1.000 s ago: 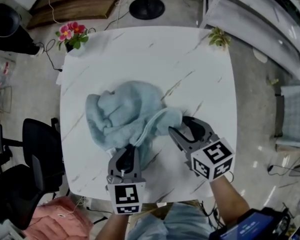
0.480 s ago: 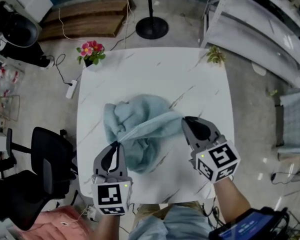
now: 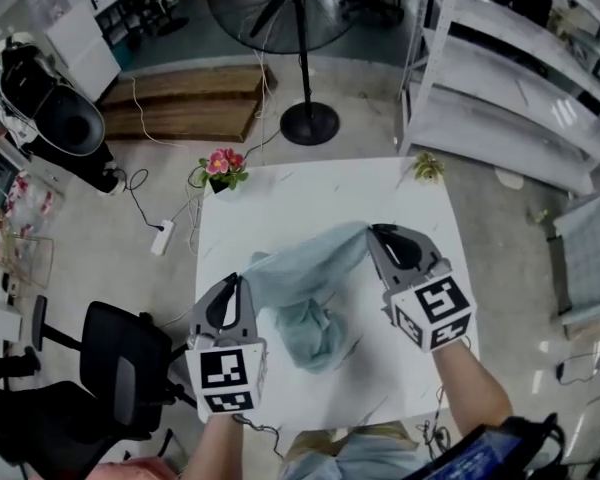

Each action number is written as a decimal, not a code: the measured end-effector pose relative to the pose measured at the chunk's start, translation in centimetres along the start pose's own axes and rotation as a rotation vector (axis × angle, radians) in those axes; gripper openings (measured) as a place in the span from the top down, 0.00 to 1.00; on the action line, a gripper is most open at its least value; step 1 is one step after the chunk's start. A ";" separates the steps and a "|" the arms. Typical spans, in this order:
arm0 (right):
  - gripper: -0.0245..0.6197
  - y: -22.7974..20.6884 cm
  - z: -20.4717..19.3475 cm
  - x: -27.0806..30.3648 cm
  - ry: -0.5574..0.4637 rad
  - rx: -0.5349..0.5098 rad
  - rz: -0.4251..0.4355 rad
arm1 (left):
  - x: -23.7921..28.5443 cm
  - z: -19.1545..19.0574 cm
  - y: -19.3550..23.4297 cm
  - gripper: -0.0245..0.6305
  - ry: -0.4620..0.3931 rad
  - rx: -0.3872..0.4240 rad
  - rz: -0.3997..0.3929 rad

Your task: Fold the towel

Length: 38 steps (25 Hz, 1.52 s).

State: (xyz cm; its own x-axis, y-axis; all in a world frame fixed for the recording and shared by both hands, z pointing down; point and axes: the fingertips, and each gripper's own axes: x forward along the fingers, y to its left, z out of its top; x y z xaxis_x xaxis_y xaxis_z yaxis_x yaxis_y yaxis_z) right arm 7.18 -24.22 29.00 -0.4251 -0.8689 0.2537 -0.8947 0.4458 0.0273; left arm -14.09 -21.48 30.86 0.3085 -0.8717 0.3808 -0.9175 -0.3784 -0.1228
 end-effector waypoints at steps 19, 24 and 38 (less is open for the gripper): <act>0.92 -5.0 -9.6 21.9 0.186 -0.072 0.090 | 19.8 -8.0 8.9 0.93 0.190 -0.006 0.053; 0.83 -4.1 -13.0 25.6 0.272 -0.073 0.132 | 22.5 -9.2 9.4 0.65 0.197 -0.114 0.031; 0.66 -1.8 -6.1 18.1 0.168 -0.059 0.146 | 11.7 -5.1 7.9 0.56 0.081 -0.155 -0.058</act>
State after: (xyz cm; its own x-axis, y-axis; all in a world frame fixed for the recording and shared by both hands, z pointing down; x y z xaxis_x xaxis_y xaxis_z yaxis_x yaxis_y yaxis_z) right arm 1.92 -39.41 39.41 -0.5162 -0.7486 0.4160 -0.8140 0.5799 0.0336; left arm -18.99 -33.09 38.99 0.3470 -0.8195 0.4561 -0.9282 -0.3696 0.0420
